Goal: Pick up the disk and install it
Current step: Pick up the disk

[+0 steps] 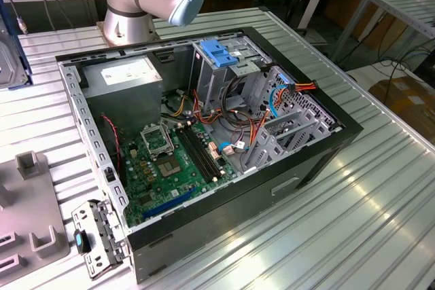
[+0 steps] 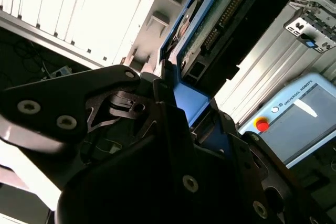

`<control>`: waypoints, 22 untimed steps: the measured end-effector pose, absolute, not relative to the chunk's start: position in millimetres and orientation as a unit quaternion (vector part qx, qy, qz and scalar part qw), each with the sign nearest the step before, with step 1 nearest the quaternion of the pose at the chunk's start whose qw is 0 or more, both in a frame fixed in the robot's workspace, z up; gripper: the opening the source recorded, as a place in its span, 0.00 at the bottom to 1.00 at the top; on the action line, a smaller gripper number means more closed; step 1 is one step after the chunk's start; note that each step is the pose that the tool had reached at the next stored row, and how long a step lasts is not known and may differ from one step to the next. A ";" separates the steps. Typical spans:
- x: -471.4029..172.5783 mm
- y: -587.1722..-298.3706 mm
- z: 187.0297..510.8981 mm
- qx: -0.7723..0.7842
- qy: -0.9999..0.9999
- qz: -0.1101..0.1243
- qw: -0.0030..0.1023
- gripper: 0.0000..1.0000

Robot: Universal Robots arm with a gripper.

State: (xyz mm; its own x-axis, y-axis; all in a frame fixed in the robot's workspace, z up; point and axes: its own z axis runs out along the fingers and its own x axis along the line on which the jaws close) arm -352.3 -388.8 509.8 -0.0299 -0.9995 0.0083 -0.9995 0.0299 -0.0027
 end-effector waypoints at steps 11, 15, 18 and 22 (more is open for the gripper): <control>-332.6 -392.4 509.8 0.696 -0.718 0.003 0.003 0.37; -327.1 -393.6 509.8 0.696 -0.718 0.003 0.003 0.37; -323.4 -394.5 509.7 0.696 -0.718 0.003 0.003 0.37; -319.4 -395.8 509.8 0.695 -0.719 0.003 0.003 0.37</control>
State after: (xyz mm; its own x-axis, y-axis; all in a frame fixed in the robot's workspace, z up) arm -319.4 -395.8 509.8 -0.0330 -0.9994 0.0084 -0.9995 0.0330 -0.0006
